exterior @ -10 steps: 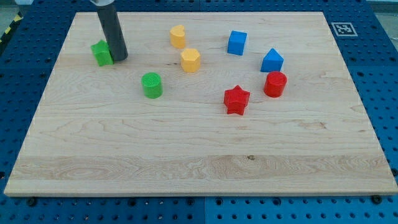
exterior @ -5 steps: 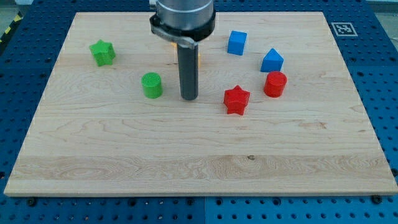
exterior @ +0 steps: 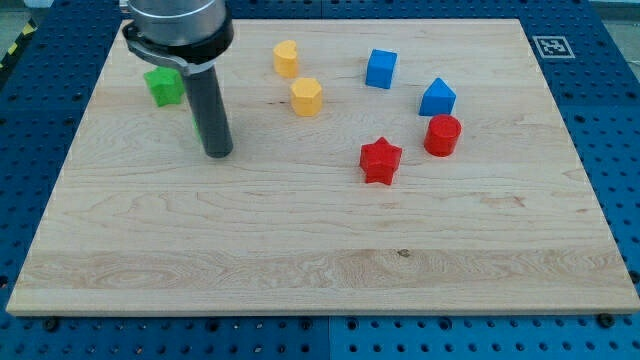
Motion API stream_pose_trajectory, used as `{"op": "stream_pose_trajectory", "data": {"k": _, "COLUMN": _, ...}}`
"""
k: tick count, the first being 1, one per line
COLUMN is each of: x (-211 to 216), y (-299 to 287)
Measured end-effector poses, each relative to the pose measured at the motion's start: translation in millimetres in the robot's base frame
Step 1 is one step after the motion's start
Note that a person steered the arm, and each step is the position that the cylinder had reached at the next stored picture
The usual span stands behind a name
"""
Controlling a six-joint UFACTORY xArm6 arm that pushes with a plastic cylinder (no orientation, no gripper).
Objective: Move the green circle to the green star
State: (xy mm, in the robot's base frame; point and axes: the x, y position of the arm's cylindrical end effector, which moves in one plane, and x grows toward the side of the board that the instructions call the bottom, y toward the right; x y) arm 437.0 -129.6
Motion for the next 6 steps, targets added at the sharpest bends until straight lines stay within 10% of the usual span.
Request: {"op": "stream_pose_trajectory", "data": {"k": 6, "x": -29.6, "y": -1.0}}
